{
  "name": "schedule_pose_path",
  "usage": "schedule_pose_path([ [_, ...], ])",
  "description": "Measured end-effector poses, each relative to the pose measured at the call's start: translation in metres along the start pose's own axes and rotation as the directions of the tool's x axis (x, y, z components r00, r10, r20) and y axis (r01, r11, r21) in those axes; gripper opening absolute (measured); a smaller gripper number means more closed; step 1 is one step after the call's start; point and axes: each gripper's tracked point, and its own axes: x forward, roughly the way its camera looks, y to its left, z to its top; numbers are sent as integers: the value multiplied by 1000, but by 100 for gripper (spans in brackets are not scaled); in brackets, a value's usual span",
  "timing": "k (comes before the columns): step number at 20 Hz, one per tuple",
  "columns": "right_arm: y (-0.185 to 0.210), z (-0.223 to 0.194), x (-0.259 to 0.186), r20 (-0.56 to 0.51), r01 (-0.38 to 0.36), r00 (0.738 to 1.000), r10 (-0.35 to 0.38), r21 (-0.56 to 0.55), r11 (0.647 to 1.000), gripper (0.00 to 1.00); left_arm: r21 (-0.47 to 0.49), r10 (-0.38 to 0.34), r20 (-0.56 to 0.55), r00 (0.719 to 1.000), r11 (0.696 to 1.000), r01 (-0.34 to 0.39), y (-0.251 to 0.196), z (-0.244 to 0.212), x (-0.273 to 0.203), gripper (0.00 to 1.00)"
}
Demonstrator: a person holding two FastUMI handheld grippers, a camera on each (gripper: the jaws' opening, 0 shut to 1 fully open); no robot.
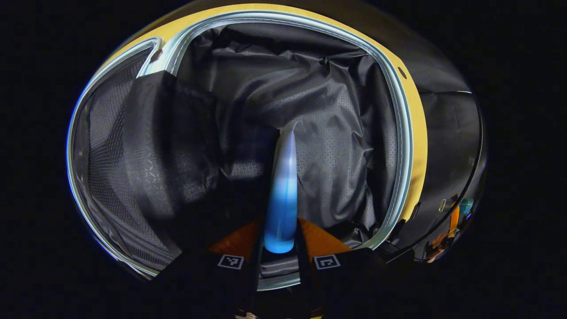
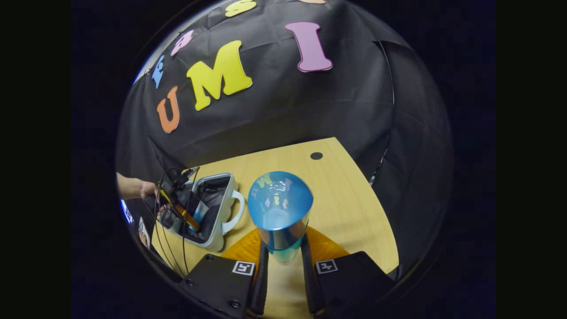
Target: First open the suitcase, pack the skin care products into it, and then close the suitcase.
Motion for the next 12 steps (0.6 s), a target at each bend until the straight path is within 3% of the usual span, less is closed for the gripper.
schedule_pose_path([
  [2, 2, 0, 0, 3, -10, 1000, 10, -10, 1000, 33, -14, -11, 13, 1000, 1000, 11, -4, -1, -3, 45],
  [5, 6, -1, 1, 1, -27, 1000, 27, -32, 999, 33, 0, 11, 36, 999, 1000, -11, -6, -2, -12, 63],
  [8, 22, -1, 1, 5, -52, 999, 53, -59, 997, 33, 3, 34, 108, 994, 999, -34, -7, -3, -27, 72],
  [11, 50, 4, 7, -3, -103, 995, 103, -90, 991, 33, -22, 30, 268, 963, 999, -25, -13, -6, -50, 80],
  [12, 63, 6, 10, -8, -126, 992, 126, -103, 987, 33, -26, 17, 334, 942, 1000, -9, -18, -7, -62, 93],
])
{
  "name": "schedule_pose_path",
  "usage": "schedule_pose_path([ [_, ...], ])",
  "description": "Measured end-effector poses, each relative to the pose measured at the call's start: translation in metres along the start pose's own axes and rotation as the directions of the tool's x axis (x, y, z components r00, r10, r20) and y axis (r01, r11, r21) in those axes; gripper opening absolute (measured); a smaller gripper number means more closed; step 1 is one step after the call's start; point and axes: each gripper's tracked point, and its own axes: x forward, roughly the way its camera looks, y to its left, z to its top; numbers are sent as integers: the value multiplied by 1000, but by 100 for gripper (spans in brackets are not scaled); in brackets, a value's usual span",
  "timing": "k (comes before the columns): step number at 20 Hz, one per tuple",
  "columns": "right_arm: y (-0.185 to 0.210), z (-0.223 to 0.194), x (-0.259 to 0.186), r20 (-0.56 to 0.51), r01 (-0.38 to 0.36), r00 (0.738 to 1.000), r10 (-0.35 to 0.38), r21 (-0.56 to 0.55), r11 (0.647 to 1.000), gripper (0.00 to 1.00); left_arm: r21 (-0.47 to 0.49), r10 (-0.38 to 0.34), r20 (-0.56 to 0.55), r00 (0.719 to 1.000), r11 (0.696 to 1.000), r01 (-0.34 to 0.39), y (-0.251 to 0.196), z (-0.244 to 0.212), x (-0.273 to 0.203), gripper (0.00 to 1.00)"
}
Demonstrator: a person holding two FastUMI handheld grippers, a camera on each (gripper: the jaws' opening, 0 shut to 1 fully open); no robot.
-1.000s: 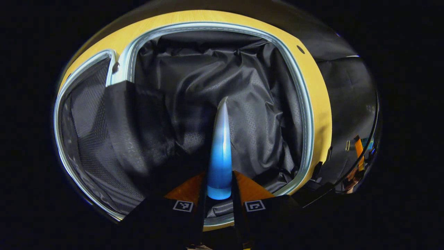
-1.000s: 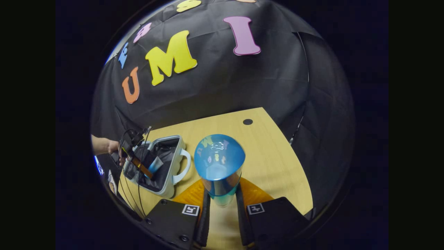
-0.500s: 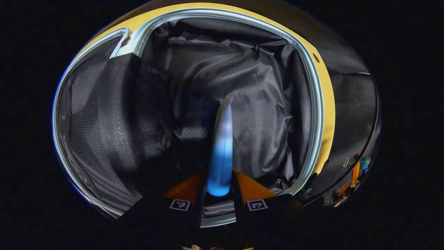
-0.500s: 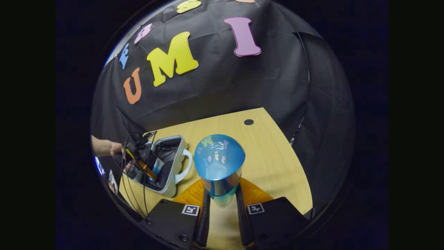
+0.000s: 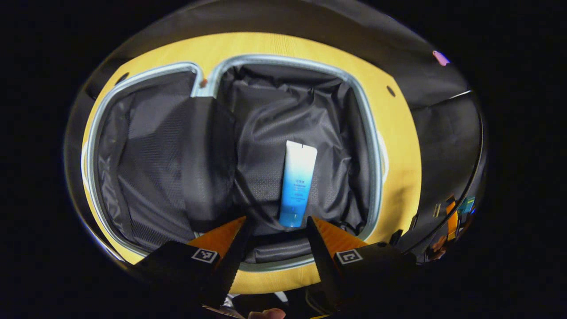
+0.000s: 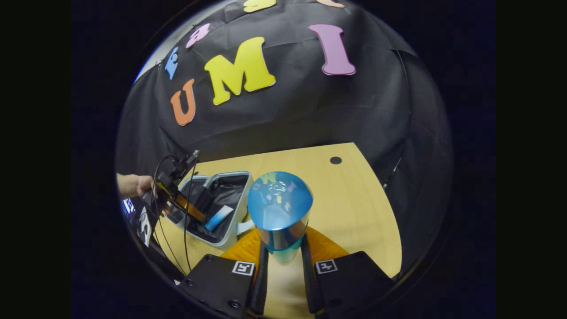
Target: First open the suitcase, pack the skin care products into it, and then close the suitcase.
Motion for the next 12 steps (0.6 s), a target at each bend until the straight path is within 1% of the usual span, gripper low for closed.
schedule_pose_path([
  [1, 14, 4, 6, -10, -25, 1000, 25, -13, 1000, 33, -4, -19, 59, 998, 1000, 19, -6, -3, -13, 87],
  [2, 29, 7, 13, -26, -56, 998, 55, -24, 998, 31, -6, -55, 113, 992, 998, 56, -13, -8, -25, 90],
  [3, 47, 9, 21, -52, -90, 995, 89, -30, 995, 33, -9, -72, 166, 984, 997, 74, -15, -13, -37, 92],
  [4, 67, 10, 30, -84, -135, 988, 132, -32, 990, 31, -10, -69, 224, 972, 997, 73, -12, -16, -48, 92],
  [5, 88, 9, 39, -125, -185, 976, 181, -28, 982, 33, -14, -61, 292, 955, 998, 68, -7, -19, -58, 91],
  [6, 109, 8, 51, -174, -229, 960, 221, -24, 973, 33, -17, -76, 362, 929, 996, 88, -8, -22, -72, 92],
  [7, 129, 4, 61, -220, -262, 943, 251, -22, 965, 33, -18, -119, 430, 895, 990, 140, -14, -27, -88, 92],
  [8, 147, -1, 73, -260, -284, 928, 268, -25, 959, 33, -38, -125, 485, 865, 986, 164, -13, -33, -101, 92],
  [9, 162, -8, 86, -304, -296, 914, 270, -40, 954, 33, -53, -109, 535, 838, 985, 163, -6, -39, -111, 92],
  [11, 180, -24, 109, -390, -292, 888, 246, -65, 954, 33, -88, -45, 593, 804, 989, 121, 17, -54, -135, 92],
  [12, 185, -38, 121, -441, -280, 868, 227, -58, 958, 33, -99, -26, 610, 792, 989, 108, 27, -63, -147, 92],
])
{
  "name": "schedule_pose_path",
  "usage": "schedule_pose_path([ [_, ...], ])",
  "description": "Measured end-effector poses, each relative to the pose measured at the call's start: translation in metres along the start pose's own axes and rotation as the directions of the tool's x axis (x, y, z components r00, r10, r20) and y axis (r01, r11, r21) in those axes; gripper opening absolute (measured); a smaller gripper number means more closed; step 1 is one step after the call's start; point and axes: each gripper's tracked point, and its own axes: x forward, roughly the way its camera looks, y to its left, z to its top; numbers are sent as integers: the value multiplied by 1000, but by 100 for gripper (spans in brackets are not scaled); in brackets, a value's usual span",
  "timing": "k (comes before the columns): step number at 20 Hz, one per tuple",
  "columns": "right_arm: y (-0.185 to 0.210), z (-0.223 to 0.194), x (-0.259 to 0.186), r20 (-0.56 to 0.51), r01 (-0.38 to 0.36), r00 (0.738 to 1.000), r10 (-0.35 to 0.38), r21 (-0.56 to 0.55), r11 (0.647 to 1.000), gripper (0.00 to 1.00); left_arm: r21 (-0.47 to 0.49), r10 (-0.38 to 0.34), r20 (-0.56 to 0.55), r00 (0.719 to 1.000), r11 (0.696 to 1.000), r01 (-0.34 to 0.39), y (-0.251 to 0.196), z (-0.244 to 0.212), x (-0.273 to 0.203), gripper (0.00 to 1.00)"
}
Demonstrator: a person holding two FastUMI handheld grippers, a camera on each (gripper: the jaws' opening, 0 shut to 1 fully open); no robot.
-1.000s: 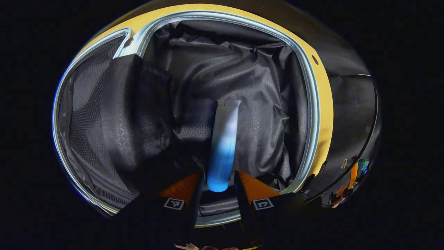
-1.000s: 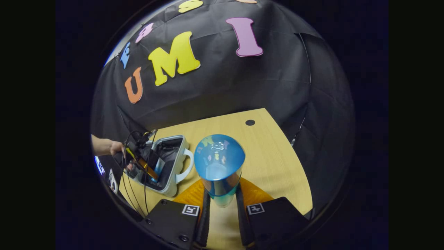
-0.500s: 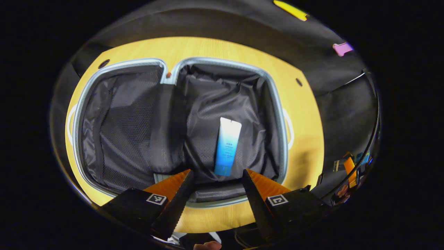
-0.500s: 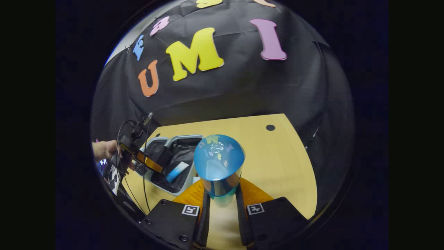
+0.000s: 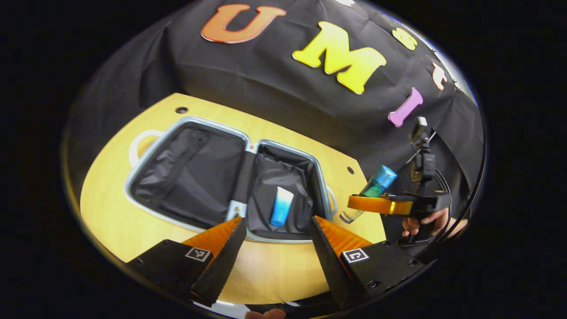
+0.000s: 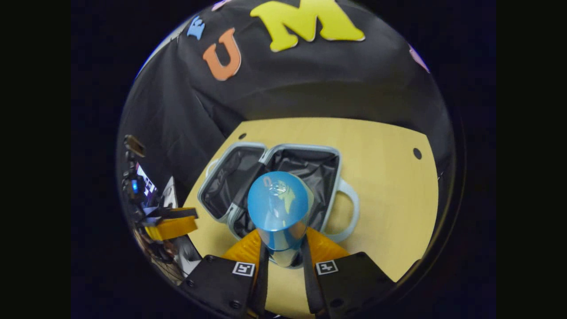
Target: First open the suitcase, pack the skin care products into it, and then close the suitcase.
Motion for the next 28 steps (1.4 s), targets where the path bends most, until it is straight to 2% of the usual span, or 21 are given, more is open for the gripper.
schedule_pose_path([
  [2, 6, -11, 34, -112, -6, 994, 14, 71, 997, 33, -8, 24, 37, 999, 1000, -23, 17, -1, -24, 92],
  [5, -10, -31, 77, -250, 90, 968, -37, 207, 974, 34, -28, 79, 61, 995, 997, -77, 45, -11, -41, 93],
  [9, -26, -39, 105, -331, 220, 938, -104, 338, 915, 33, -102, 107, 67, 992, 990, -100, 70, -22, -58, 93],
  [13, -26, -42, 117, -365, 266, 926, -101, 437, 859, 33, -180, 111, 64, 992, 979, -98, 78, -20, -67, 93],
  [17, -32, -44, 120, -379, 329, 913, -153, 460, 825, 31, -169, 95, 94, 991, 983, -78, 73, -10, -77, 93],
  [18, -33, -44, 121, -383, 339, 909, -162, 459, 821, 33, -157, 94, 98, 991, 985, -78, 72, -9, -79, 92],
  [23, -35, -46, 122, -383, 363, 904, -192, 447, 817, 35, -127, 76, 137, 988, 990, -59, 64, 1, -91, 92],
  [24, -34, -45, 121, -379, 358, 906, -189, 445, 821, 38, -127, 75, 144, 987, 990, -57, 63, 2, -93, 92],
  [28, -33, -42, 116, -359, 354, 912, -200, 439, 826, 42, -152, 66, 163, 984, 988, -41, 58, 9, -99, 92],
])
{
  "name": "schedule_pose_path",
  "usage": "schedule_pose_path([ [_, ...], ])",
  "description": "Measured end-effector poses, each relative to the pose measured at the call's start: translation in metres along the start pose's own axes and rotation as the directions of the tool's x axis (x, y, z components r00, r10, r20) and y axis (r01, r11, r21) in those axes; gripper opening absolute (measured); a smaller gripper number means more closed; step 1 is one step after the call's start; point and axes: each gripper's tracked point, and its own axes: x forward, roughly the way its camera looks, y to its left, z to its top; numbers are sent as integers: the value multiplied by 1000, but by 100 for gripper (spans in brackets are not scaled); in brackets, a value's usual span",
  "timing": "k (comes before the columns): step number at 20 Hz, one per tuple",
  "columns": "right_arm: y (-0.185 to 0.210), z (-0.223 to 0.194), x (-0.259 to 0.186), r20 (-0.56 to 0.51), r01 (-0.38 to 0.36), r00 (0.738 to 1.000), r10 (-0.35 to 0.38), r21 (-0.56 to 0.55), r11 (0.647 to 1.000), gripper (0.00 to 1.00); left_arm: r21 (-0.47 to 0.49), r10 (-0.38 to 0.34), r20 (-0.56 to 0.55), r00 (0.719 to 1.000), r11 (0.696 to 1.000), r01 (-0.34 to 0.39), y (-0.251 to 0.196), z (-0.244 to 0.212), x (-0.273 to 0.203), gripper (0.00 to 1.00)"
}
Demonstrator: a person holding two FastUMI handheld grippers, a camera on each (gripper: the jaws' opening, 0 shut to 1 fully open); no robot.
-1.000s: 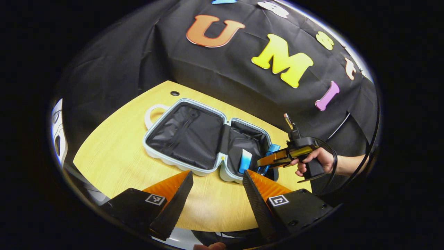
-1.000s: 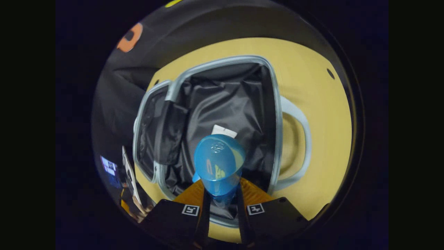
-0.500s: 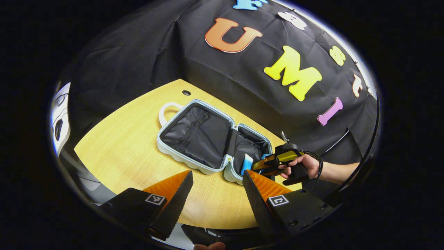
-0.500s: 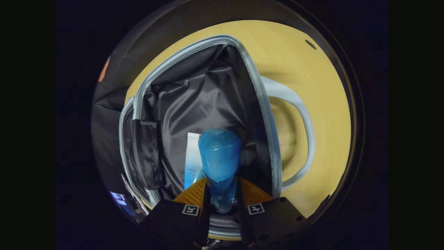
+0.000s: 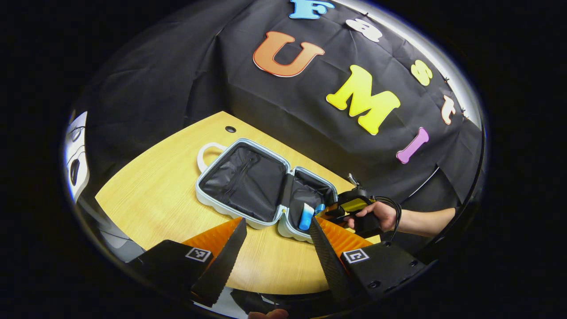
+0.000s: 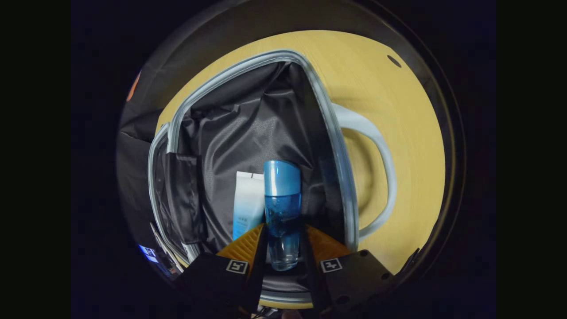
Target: First open the suitcase, pack the skin care products into it, and then close the suitcase.
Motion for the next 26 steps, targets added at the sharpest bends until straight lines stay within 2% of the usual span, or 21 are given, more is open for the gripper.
schedule_pose_path([
  [2, 3, -2, -9, 20, -22, 1000, 22, -1, 1000, 44, 8, -1, 10, 1000, 1000, 0, 2, 0, -2, 92],
  [3, 2, -4, -17, 32, -16, 999, 16, -22, 1000, 52, 15, 0, 16, 1000, 1000, -1, 3, 2, -1, 92],
  [6, 6, -9, -42, 111, -25, 993, 40, -130, 991, 64, -1, -19, 49, 999, 1000, 19, 6, 9, 5, 93],
  [7, 7, -8, -53, 154, -30, 986, 58, -177, 984, 63, -11, -18, 71, 997, 1000, 19, 10, 13, 9, 92],
  [8, 7, -6, -66, 204, -34, 976, 83, -232, 972, 68, -24, -16, 90, 996, 1000, 19, 18, 19, 12, 92],
  [9, 7, -5, -82, 251, -38, 961, 116, -294, 955, 68, -39, -10, 112, 994, 999, 15, 28, 25, 18, 92],
  [10, 4, -6, -97, 297, -28, 943, 150, -378, 925, 68, -60, 1, 127, 992, 998, 7, 41, 32, 25, 92],
  [11, 1, -6, -116, 353, -8, 916, 191, -459, 888, 63, -72, 12, 138, 990, 997, -2, 57, 37, 35, 92],
  [12, -2, -6, -131, 397, 15, 890, 223, -517, 856, 69, -91, 34, 139, 990, 996, -21, 75, 42, 48, 92],
  [13, -5, -8, -148, 429, 35, 866, 258, -565, 824, 69, -109, 60, 131, 990, 993, -45, 94, 44, 59, 93],
  [15, -8, -10, -182, 496, 61, 811, 310, -599, 799, 69, -133, 107, 129, 986, 987, -90, 134, 55, 83, 92],
  [17, -22, -16, -204, 541, 73, 779, 319, -582, 810, 69, -125, 165, 115, 979, 981, -151, 167, 61, 111, 92],
  [18, -30, -22, -211, 544, 64, 778, 314, -566, 822, 69, -126, 174, 107, 979, 979, -160, 178, 65, 124, 92],
  [19, -38, -30, -215, 533, 52, 788, 309, -557, 829, 69, -136, 182, 102, 978, 977, -167, 188, 72, 135, 92],
  [20, -47, -36, -216, 513, 35, 802, 305, -551, 834, 69, -142, 194, 94, 977, 973, -180, 199, 77, 146, 82],
  [21, -56, -39, -219, 509, 24, 808, 298, -534, 845, 69, -152, 198, 81, 977, 971, -184, 210, 80, 158, 93],
  [23, -74, -40, -221, 507, 14, 819, 268, -485, 874, 69, -183, 183, 53, 982, 968, -171, 222, 85, 180, 91],
  [26, -101, -36, -224, 517, 16, 828, 218, -409, 912, 69, -179, 195, -14, 981, 965, -194, 238, 78, 212, 89],
])
